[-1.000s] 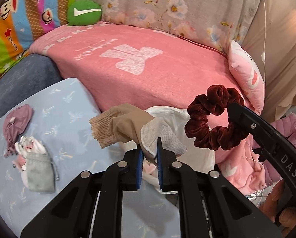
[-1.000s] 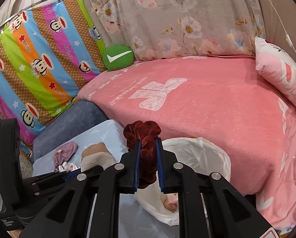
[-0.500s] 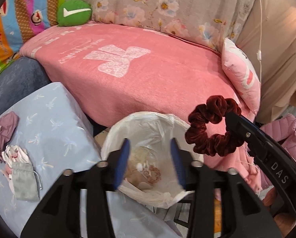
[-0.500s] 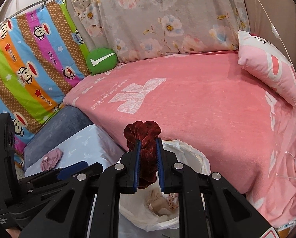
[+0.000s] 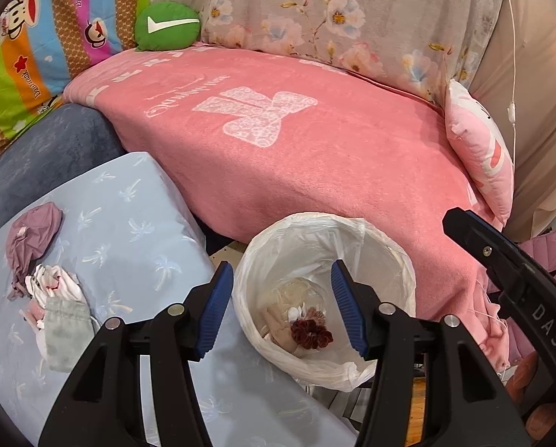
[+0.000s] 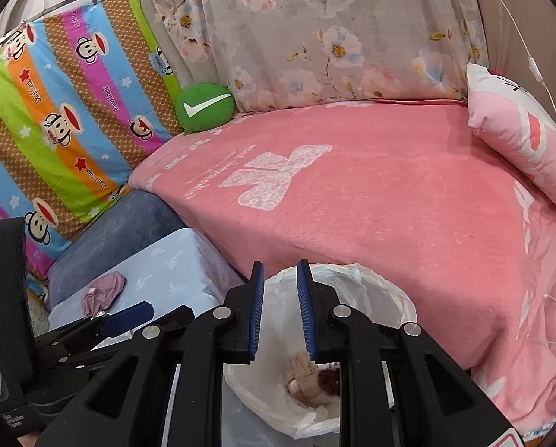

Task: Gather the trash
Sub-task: 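Open both tools to drop the sock and scrunchie into the bin, then move both tools back over the grey sock and grey drawstring pouch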

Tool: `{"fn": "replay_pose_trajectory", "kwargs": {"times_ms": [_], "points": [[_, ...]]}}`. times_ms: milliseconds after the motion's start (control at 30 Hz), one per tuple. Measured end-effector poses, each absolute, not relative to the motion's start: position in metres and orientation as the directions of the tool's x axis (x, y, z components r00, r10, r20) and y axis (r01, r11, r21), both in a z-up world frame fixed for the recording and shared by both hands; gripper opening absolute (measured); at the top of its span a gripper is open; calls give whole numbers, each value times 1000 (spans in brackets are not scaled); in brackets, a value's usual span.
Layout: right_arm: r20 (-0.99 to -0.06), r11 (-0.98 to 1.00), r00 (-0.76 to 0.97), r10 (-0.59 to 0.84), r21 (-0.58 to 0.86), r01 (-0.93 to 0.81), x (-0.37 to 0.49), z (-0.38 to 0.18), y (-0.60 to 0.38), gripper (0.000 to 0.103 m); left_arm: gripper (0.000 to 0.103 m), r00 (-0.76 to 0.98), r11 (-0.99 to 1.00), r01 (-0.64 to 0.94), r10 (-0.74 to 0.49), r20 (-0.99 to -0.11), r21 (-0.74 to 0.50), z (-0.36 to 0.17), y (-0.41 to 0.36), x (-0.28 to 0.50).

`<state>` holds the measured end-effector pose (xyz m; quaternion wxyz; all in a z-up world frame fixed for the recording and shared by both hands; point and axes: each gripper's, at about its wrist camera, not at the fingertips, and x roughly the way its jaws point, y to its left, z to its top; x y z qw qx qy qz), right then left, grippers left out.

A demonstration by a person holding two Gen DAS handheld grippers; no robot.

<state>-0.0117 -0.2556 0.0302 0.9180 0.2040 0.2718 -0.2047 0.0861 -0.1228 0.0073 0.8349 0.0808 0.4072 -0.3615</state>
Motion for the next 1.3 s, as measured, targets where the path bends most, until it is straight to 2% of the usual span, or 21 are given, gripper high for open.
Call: {"fn": "replay_pose_trajectory", "kwargs": {"times_ms": [100, 200, 300, 567, 700, 867, 1000, 1300], "points": [[-585, 838, 769, -259, 260, 480, -10, 30, -251, 20, 52, 408, 731, 661, -539, -737, -169, 8, -117, 87], [-585, 840, 770, -254, 260, 475, -9, 29, -245, 27, 54, 407, 736, 654, -536, -739, -174, 7, -111, 89], [-590, 846, 771, -239, 263, 463, -6, 27, -239, 27, 67, 422, 754, 634, -524, -740, -172, 6, -102, 91], [-609, 870, 768, -198, 252, 424, 7, 19, -210, 31, 67, 453, 798, 575, -495, -742, -182, -1, -67, 103], [-623, 886, 764, -165, 247, 392, 17, 13, -190, 32, 73, 479, 831, 528, -463, -746, -176, -5, -48, 110], [-639, 909, 758, -127, 231, 348, 32, 7, -159, 33, 73, 510, 867, 472, -414, -754, -158, -11, -20, 119], [-649, 923, 755, -98, 224, 313, 43, 4, -135, 38, 74, 526, 890, 427, -390, -756, -161, -16, 7, 126], [-690, 954, 724, -8, 212, 212, 76, -18, -71, 39, 76, 557, 946, 292, -287, -779, -139, -33, 73, 142]]}}
